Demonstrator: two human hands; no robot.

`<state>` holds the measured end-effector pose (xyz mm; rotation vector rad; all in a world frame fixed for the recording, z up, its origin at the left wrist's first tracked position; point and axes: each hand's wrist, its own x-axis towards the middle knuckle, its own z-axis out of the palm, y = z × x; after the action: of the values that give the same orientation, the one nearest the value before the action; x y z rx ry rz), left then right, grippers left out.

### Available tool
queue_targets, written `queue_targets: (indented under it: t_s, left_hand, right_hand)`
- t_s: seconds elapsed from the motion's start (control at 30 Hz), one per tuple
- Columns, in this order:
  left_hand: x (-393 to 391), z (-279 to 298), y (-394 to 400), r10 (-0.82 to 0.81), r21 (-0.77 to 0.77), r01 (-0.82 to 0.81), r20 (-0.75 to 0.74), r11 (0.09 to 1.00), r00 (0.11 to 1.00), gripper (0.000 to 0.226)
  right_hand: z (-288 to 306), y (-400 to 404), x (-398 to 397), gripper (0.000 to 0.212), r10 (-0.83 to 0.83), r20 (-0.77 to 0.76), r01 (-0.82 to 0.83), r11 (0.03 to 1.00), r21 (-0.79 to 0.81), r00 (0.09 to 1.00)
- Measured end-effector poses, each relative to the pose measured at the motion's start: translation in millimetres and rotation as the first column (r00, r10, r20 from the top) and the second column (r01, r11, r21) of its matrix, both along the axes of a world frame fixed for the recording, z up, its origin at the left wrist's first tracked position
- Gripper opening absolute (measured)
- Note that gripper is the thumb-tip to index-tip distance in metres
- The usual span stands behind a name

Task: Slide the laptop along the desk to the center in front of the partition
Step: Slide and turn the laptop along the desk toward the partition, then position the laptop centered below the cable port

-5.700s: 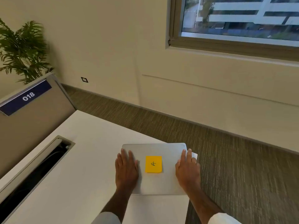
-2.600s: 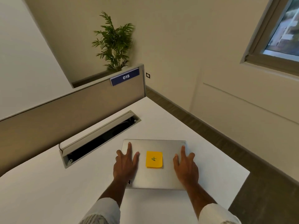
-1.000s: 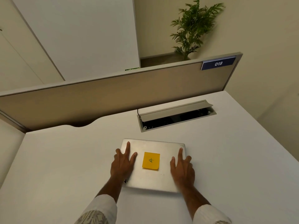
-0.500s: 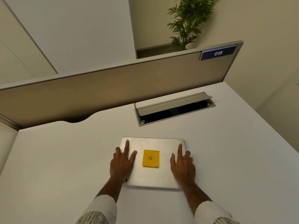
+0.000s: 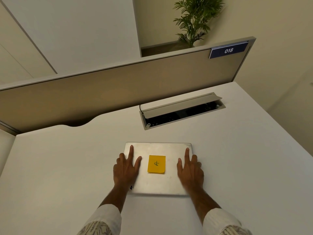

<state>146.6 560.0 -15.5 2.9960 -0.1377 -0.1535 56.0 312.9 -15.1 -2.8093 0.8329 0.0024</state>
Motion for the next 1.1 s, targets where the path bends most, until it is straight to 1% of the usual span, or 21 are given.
queue_targets:
  t_s: [0.37,0.53,0.63,0.73,0.87,0.97,1.07,1.1]
  left_hand:
    - [-2,1,-1,-0.014,0.029,0.014,-0.017,0.999,1.000,0.078]
    - [-4,6,1,-0.081,0.176,0.078,0.011,0.981,0.997,0.085]
    - [-7,9,4,-0.090,0.206,0.084,0.016,0.975,0.996,0.088]
    - [-4,10,4,-0.108,0.186,0.104,0.009,0.977,0.994,0.085]
    - [-5,13,4,-0.131,0.176,0.121,0.048,0.977,0.990,0.086]
    - [-8,16,1,-0.094,0.175,0.093,-0.003,0.980,0.996,0.086]
    - [-11,19,0,-0.042,0.161,0.050,-0.054,0.986,0.998,0.085]
    - [-12,20,-1,-0.035,0.155,0.043,-0.059,0.987,0.998,0.084]
  right_hand:
    - [-3,-2,1,0.068,0.003,-0.031,-0.003,1.000,-0.002,1.000]
    - [-3,-6,4,0.070,0.036,-0.063,-0.040,0.997,-0.072,0.997]
    - [6,-3,5,0.074,0.047,-0.080,-0.054,0.994,-0.090,0.996]
    - [18,1,5,0.083,0.078,-0.098,-0.086,0.994,-0.073,0.992]
    - [30,5,0,0.090,0.119,-0.031,-0.121,0.991,-0.061,0.992]
    - [35,8,-5,0.091,0.106,-0.038,-0.108,0.992,-0.068,0.994]
    - [36,8,-10,0.101,0.081,-0.075,-0.086,0.994,-0.071,0.994]
    - [34,7,-11,0.098,0.072,-0.094,-0.079,0.994,-0.073,0.993]
